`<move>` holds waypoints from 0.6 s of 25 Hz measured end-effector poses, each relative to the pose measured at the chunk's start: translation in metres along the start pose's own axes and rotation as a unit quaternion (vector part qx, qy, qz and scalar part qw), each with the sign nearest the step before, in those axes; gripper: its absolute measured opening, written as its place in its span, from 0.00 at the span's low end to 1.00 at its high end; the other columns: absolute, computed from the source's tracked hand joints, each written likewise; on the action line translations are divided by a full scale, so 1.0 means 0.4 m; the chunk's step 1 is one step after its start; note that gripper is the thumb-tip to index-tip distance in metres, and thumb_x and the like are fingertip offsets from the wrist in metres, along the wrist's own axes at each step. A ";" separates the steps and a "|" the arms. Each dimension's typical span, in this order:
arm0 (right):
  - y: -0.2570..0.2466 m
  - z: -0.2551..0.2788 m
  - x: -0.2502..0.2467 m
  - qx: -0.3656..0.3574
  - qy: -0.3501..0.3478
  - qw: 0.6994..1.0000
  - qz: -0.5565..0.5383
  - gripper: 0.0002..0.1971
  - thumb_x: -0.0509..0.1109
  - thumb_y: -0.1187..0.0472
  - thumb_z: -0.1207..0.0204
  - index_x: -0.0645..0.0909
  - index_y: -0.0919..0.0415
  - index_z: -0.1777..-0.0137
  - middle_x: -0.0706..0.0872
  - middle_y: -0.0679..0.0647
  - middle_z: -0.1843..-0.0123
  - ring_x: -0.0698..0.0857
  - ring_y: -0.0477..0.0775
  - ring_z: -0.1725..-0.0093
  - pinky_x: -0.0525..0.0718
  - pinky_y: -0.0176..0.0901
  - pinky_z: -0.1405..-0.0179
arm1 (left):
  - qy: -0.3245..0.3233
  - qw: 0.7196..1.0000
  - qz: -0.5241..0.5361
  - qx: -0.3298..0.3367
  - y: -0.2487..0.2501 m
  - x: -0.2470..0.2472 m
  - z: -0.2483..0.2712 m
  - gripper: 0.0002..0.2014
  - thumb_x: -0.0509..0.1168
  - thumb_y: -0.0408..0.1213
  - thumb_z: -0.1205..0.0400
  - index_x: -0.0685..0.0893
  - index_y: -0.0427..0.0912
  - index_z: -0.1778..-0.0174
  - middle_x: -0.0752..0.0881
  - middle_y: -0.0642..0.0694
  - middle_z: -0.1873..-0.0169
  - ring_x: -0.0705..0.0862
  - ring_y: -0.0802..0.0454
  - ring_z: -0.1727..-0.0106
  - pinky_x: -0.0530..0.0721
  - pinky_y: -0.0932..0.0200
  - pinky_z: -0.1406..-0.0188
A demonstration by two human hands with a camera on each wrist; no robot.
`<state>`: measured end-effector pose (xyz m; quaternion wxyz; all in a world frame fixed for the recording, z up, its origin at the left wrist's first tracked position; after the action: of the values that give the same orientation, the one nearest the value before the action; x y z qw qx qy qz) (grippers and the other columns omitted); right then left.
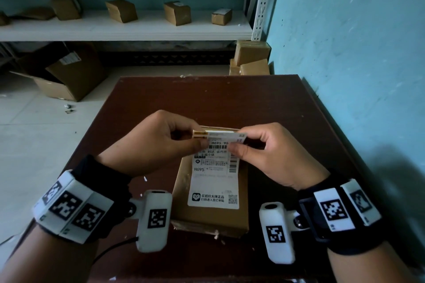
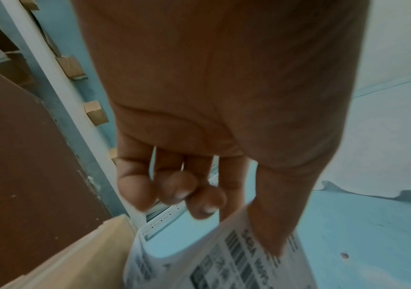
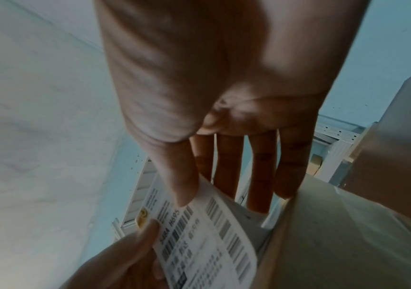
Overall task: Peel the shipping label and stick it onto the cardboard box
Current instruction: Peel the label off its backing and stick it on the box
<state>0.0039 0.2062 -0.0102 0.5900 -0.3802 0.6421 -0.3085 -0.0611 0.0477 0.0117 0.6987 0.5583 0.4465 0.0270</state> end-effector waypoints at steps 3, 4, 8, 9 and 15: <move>-0.002 0.002 0.000 -0.001 0.001 1.000 -0.001 0.11 0.73 0.52 0.21 0.90 0.46 0.41 0.92 0.36 0.45 0.88 0.33 0.41 0.86 0.42 0.38 | -0.022 1.000 0.014 0.004 -0.013 -0.001 0.001 0.30 0.64 0.71 0.27 0.89 0.51 0.44 0.92 0.49 0.55 0.90 0.56 0.56 0.87 0.61 0.60; 0.000 0.001 -0.001 0.001 0.006 1.000 0.000 0.11 0.73 0.51 0.21 0.91 0.46 0.41 0.92 0.36 0.45 0.88 0.33 0.41 0.86 0.43 0.37 | -0.016 0.999 0.026 -0.010 -0.023 -0.008 0.001 0.37 0.60 0.77 0.30 0.88 0.49 0.43 0.92 0.46 0.57 0.90 0.54 0.59 0.86 0.62 0.63; -0.001 -0.002 0.001 -0.009 0.016 1.000 -0.004 0.10 0.72 0.52 0.20 0.91 0.50 0.44 0.93 0.38 0.47 0.89 0.35 0.43 0.87 0.43 0.40 | -0.071 0.995 0.008 -0.064 -0.053 0.009 0.001 0.37 0.63 0.77 0.33 0.83 0.53 0.39 0.93 0.48 0.57 0.92 0.50 0.60 0.86 0.56 0.63; -0.002 -0.002 0.001 -0.012 0.014 1.000 -0.009 0.10 0.72 0.53 0.20 0.91 0.51 0.44 0.93 0.38 0.47 0.89 0.35 0.43 0.87 0.41 0.41 | -0.087 0.994 0.005 -0.072 -0.055 0.018 0.001 0.32 0.65 0.73 0.30 0.83 0.53 0.39 0.94 0.49 0.57 0.92 0.51 0.60 0.86 0.57 0.62; 0.009 0.000 -0.002 0.003 0.025 0.999 -0.041 0.08 0.72 0.58 0.19 0.90 0.54 0.44 0.93 0.44 0.50 0.92 0.45 0.52 0.89 0.39 0.66 | -0.112 0.989 -0.011 -0.099 -0.059 0.037 0.002 0.18 0.78 0.45 0.25 0.85 0.56 0.40 0.94 0.54 0.56 0.92 0.61 0.53 0.83 0.57 0.46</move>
<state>0.0036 0.2088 -0.0128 0.5620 -0.3967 0.6390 -0.3441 -0.0627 0.0462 -0.0160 0.7962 0.4809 0.3671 0.0007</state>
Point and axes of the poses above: each hand's wrist, its own z-axis away from the middle knuckle, its own x-axis out of the palm, y = z × x, the point moved 8 cm from there along -z, towards the middle knuckle
